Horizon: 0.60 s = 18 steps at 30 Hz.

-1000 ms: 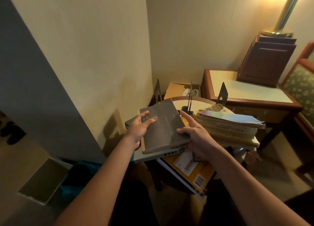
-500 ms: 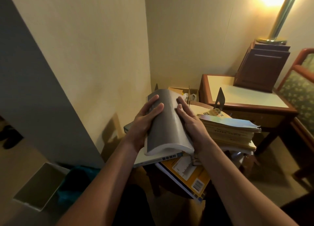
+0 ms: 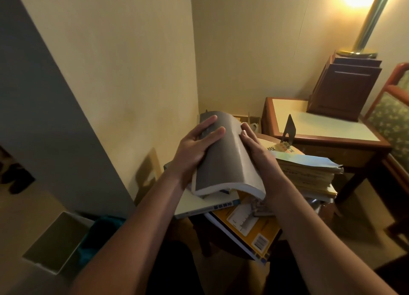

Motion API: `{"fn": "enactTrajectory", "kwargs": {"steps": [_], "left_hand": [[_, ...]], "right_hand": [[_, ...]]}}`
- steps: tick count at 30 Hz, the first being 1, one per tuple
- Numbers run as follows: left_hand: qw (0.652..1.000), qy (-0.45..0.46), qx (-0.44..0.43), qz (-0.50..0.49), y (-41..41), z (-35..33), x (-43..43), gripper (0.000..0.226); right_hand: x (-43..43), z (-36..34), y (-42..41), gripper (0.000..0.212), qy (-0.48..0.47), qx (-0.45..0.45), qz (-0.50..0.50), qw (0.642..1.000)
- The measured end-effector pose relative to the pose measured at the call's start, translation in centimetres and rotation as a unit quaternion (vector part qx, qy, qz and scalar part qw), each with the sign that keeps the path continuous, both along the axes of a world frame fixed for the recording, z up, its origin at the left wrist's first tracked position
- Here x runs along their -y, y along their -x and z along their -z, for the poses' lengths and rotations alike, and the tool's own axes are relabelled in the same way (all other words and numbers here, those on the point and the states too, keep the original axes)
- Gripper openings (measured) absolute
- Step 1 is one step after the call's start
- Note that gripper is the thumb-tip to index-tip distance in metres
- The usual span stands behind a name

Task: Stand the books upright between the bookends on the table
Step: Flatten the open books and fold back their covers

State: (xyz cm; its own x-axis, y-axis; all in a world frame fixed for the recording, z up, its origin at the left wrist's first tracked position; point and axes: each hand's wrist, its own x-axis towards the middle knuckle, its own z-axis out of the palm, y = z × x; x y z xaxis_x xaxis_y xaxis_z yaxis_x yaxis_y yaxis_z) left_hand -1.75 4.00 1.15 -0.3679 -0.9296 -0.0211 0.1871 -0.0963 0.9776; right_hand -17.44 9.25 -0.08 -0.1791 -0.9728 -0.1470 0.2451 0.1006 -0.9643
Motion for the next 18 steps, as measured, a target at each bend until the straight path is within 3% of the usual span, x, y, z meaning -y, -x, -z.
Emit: {"fn": "enactTrajectory", "kwargs": {"steps": [2, 4, 6, 10, 15, 18], "left_hand": [[0.999, 0.020, -0.004, -0.033, -0.3, -0.1, 0.7, 0.051], [0.998, 0.022, -0.017, -0.056, -0.1, -0.1, 0.9, 0.053], [0.996, -0.006, -0.054, -0.064, 1.0, -0.1, 0.3, 0.047], [0.991, -0.033, -0.122, -0.034, 2.7, -0.4, -0.6, 0.046], [0.988, -0.055, -0.143, 0.006, 3.2, -0.6, -0.9, 0.055], [0.988, -0.064, -0.140, -0.006, 3.2, -0.1, -1.0, 0.052]], "right_hand": [[-0.4, -1.0, 0.5, 0.054, -0.013, -0.095, -0.002, 0.995], [-0.7, -1.5, 0.9, 0.055, -0.004, -0.117, 0.000, 0.993], [-1.0, -1.8, 0.3, 0.052, 0.011, -0.064, 0.017, 0.998], [-0.8, 0.1, -0.8, 0.049, 0.017, 0.232, 0.040, 0.972], [-2.1, 0.9, -0.5, 0.028, 0.028, 0.302, 0.013, 0.953], [-2.4, 1.1, -0.2, 0.031, 0.026, 0.200, 0.003, 0.979]]}}
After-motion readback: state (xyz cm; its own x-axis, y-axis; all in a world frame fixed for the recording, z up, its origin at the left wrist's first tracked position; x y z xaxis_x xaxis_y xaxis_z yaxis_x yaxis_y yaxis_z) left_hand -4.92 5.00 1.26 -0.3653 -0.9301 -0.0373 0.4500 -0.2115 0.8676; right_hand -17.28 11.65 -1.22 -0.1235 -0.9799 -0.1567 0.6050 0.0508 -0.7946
